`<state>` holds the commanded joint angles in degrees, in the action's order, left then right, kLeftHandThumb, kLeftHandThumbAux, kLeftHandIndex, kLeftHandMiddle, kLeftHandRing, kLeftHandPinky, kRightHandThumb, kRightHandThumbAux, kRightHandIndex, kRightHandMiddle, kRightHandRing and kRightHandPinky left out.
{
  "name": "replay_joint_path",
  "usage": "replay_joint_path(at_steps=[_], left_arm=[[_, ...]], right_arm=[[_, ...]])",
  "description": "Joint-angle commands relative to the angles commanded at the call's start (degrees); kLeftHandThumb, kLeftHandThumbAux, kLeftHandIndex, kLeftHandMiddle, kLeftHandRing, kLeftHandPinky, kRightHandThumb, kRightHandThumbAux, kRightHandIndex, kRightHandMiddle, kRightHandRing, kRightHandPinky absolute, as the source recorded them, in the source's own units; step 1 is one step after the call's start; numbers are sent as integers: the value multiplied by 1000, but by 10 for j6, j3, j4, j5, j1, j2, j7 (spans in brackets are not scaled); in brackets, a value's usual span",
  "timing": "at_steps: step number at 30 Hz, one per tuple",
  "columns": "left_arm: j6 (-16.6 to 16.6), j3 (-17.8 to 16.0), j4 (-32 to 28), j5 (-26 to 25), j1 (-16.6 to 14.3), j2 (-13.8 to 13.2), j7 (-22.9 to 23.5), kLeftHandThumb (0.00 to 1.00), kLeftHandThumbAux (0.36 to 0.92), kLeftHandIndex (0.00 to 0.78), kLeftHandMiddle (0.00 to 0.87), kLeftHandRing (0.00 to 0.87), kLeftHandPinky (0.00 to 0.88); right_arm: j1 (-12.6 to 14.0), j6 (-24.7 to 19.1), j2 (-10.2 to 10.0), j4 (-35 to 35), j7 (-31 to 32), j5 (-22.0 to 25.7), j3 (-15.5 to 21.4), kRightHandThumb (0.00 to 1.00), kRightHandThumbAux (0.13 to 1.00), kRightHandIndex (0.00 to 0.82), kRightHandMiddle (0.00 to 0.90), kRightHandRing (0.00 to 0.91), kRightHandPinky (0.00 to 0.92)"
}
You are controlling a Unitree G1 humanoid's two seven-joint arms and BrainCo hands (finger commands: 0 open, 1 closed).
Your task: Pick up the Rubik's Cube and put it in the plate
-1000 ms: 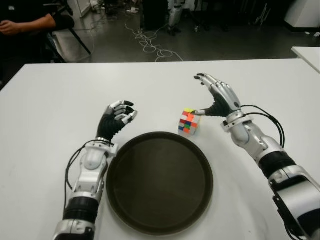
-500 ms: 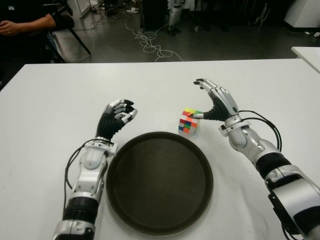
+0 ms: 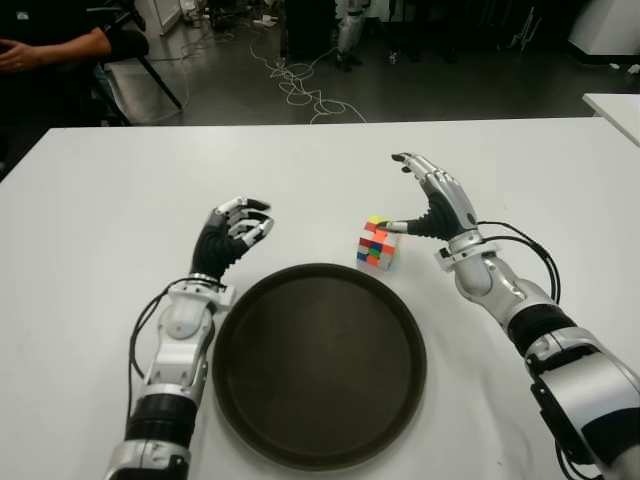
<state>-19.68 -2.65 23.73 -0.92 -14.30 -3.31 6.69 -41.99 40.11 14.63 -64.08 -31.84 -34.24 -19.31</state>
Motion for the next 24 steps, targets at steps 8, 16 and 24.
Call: replay_joint_path(at_steps=[8,16,24], left_arm=[[-30,2,20,11,-5,-3,-8,140,649,125,175,197,229],[-28,1,19,-5,-4,-3,14,6,600,75,111,98,109],[-26,2,15,-16,-3,-3,34,0,574,34,52,21,41]], right_arm=[[-1,23,0,-6,-8,7,3,0,730,153,185,228,286],[-3,25,1,-12,-11,11,2,0,752,164,200,237,292],[-4,35,1,-15,-17,13,2,0,758,166,200,240,302]])
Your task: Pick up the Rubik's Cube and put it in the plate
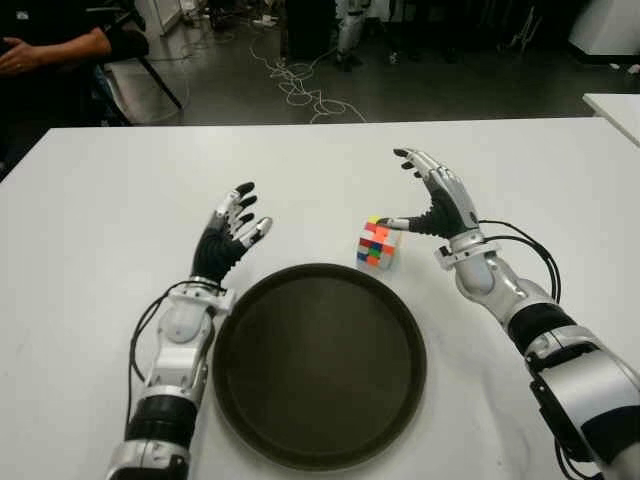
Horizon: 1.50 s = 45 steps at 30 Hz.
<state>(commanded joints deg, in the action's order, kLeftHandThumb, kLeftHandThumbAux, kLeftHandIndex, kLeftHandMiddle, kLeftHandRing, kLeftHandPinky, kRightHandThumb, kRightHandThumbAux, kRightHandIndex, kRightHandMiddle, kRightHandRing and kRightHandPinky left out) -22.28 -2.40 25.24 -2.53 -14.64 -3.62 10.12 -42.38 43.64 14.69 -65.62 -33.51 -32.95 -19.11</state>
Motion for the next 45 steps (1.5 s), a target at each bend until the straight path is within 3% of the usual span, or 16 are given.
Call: replay_joint_path(at_steps=[8,32,36,45], left_arm=[[-12,2,8,7,-1,-3,7,0,577,10,29,0,2],[-44,1,42,15,-13,-2,5,0,601,0,0,0,0],[-47,1,44,17,-12,-2,1,0,598,0,0,0,0],[-40,-1,38,10,-11,4,-4,0,575,0,0,0,0]], right_arm=[[-1,17,-3,-10,1,7,4,0,773,169,200,247,318],[-2,8,-5,-10,-5,7,5,0,783,155,193,245,316],[-5,-14,-1,-9,1,-2,-2,0,782,140,181,235,305],[-21,-110,28,11,97,-55,-56,0,767,176,214,247,277]])
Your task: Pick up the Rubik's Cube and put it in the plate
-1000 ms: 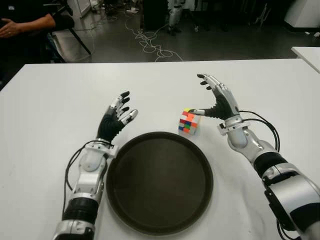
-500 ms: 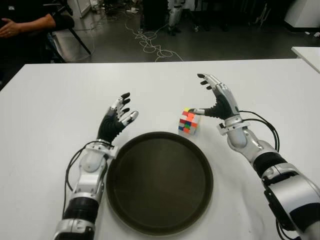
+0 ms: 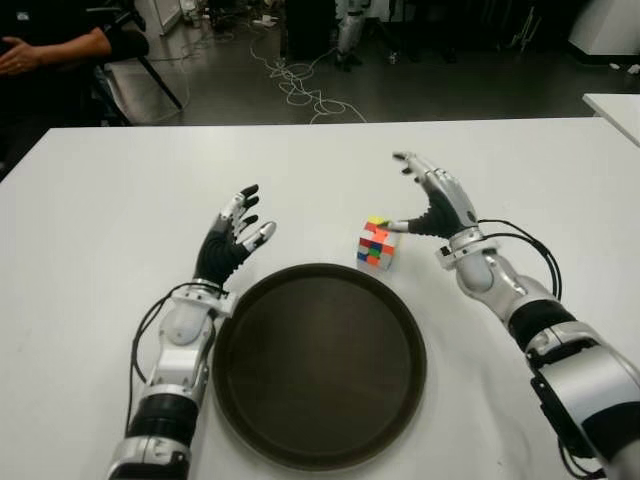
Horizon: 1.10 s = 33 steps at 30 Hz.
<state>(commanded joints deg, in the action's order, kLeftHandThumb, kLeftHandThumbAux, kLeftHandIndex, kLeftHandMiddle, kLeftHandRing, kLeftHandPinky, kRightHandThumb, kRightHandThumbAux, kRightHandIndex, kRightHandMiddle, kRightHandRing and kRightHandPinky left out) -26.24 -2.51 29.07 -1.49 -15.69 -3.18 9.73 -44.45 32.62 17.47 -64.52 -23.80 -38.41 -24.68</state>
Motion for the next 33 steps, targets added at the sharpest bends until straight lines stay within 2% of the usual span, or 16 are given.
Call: replay_joint_path(at_steps=[3,9,15,21,33], left_arm=[[2,0,1,-2,0,1,0,0,574,0,0,0,0],[-4,2,4,2,-2,0,0,0,574,0,0,0,0],[-4,3,4,6,-2,-1,-3,0,539,0,0,0,0],[-7,5,9,14,-3,-4,-8,0,508,0,0,0,0],[-4,4,5,15,-1,-2,-11,0,520,0,0,0,0]], right_arm=[[-7,-35,15,18,46,-31,-29,0,757,201,233,252,272],[-2,-60,26,53,83,-39,-45,0,771,218,244,261,284],[1,-75,33,72,101,-40,-52,0,768,218,246,269,299],[5,-89,37,89,111,-41,-57,0,761,209,230,250,267],[11,-108,42,114,124,-41,-61,0,768,209,223,243,275]])
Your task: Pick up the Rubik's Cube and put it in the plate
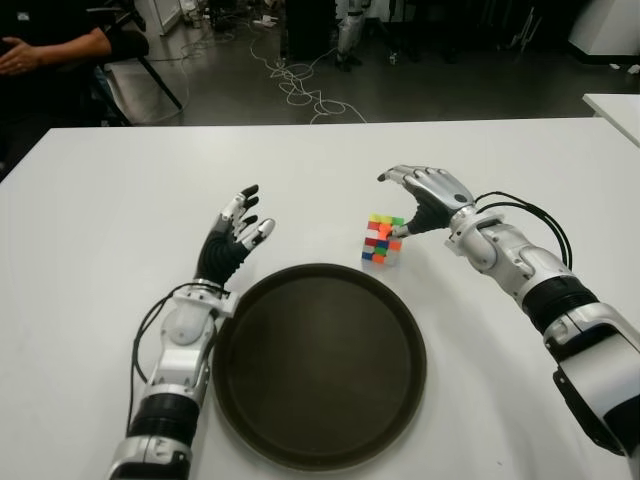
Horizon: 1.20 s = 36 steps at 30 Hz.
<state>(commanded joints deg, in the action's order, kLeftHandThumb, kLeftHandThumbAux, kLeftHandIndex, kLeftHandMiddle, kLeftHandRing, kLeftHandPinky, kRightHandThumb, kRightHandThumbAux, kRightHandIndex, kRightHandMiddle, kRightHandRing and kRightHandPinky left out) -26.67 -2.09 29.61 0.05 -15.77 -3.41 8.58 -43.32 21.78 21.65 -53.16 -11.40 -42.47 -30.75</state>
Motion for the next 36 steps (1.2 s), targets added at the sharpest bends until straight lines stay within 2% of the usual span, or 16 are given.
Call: replay_joint_path(at_steps=[13,26,33,36], left_arm=[[0,1,9,10,-3,-4,-8,0,528,0,5,0,0],[-12,-2,39,15,-13,-9,-10,0,543,0,20,0,0],[-16,0,39,13,-14,-10,-11,0,532,0,12,0,0],[-12,0,39,13,-14,-11,-11,0,522,0,9,0,0]], right_arm=[[4,-23,2,15,3,-4,-5,0,783,209,227,244,266],[2,-20,2,12,-12,-3,-9,0,793,235,247,265,283],[7,-7,-3,9,-50,10,4,0,788,237,247,263,289],[17,39,-18,-2,-104,46,36,0,777,239,252,264,278]])
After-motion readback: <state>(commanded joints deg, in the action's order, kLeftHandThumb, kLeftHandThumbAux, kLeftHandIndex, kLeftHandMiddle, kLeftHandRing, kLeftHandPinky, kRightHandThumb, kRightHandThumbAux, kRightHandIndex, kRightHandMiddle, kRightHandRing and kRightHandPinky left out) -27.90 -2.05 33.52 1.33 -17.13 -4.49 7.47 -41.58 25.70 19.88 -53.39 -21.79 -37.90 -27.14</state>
